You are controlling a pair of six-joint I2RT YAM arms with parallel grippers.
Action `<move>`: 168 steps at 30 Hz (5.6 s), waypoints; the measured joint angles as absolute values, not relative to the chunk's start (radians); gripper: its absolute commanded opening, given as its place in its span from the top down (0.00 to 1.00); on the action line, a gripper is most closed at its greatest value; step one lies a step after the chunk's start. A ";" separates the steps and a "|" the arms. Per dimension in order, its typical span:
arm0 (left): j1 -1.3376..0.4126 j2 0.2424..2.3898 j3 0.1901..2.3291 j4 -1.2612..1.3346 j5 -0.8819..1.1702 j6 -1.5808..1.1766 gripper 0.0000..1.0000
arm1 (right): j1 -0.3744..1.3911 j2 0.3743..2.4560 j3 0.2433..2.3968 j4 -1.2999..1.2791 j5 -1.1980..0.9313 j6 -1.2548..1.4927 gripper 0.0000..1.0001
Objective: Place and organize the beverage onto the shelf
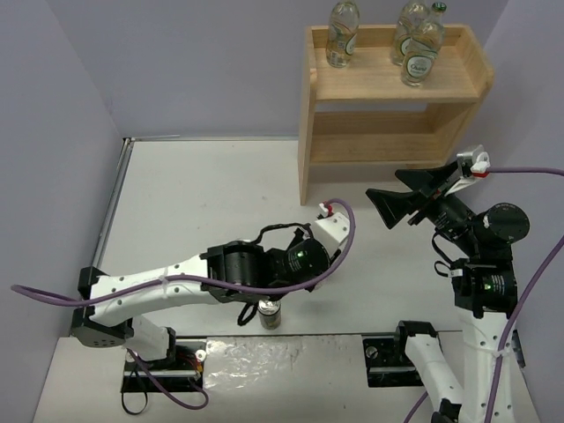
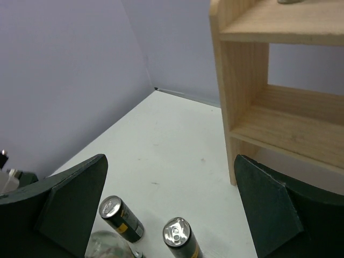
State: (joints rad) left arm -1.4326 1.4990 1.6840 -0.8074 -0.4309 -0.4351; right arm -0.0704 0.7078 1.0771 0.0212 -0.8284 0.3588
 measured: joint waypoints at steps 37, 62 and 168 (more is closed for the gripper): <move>-1.001 1.701 2.653 -1.396 -0.445 -0.337 0.98 | 0.839 1.264 1.082 0.440 -0.418 -0.057 0.17; -0.966 1.708 2.655 -1.418 -0.363 -0.340 0.97 | 0.839 1.330 1.077 0.588 -0.537 -0.006 0.34; -0.555 0.931 1.164 -0.847 -0.336 -0.250 0.06 | 0.210 1.872 2.161 0.134 -0.421 -0.038 0.75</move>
State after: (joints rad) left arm -0.5549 0.9314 1.1645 -0.8474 -0.3363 -0.2504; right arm 0.2096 1.8725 2.1609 0.1337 -0.4206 -0.0376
